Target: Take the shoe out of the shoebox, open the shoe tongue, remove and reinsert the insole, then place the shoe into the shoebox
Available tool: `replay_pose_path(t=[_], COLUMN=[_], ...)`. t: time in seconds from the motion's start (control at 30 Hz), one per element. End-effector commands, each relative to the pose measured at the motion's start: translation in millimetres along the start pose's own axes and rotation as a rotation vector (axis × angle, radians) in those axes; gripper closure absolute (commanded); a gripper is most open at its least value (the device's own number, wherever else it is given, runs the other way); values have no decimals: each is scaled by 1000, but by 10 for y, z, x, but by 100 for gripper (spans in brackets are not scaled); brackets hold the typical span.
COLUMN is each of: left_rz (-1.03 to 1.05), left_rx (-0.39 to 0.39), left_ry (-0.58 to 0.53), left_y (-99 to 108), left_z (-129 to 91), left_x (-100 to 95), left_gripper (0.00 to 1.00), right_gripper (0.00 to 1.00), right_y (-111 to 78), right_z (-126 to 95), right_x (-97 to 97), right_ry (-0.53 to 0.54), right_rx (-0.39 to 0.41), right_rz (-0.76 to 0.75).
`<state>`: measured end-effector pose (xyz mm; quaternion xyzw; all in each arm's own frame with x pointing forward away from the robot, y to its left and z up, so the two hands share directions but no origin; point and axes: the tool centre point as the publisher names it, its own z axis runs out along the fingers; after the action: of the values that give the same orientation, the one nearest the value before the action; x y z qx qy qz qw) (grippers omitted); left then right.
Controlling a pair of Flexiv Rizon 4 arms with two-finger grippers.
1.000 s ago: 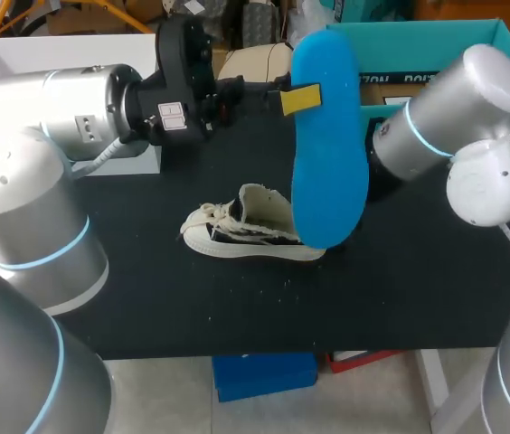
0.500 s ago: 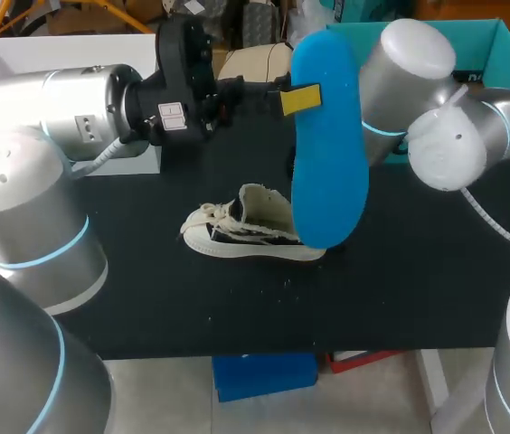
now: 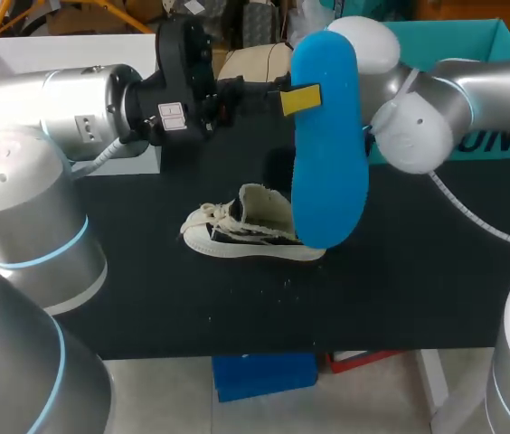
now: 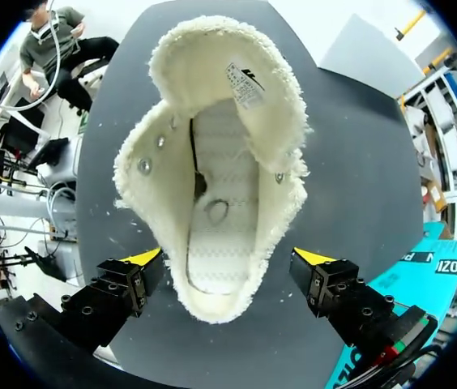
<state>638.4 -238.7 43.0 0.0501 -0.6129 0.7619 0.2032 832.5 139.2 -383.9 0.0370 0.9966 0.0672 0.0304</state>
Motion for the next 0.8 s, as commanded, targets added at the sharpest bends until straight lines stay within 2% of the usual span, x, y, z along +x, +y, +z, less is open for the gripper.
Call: replay_pose_path(t=[0.03,0.63,0.8], left_rz=[1,1,1], left_rx=[1,1,1], left_ry=[-4,-4,-4], left_y=[10,10,10], left_z=[8,8,8], left_x=[10,10,10], left_gripper=[100,100,100], right_gripper=[0,0,0], right_y=[59,86,11], right_z=[55,157,98], right_x=[14,49,60], right_ry=[0,16,10], right_rx=[62,39,-57], right_rz=[5,16,59])
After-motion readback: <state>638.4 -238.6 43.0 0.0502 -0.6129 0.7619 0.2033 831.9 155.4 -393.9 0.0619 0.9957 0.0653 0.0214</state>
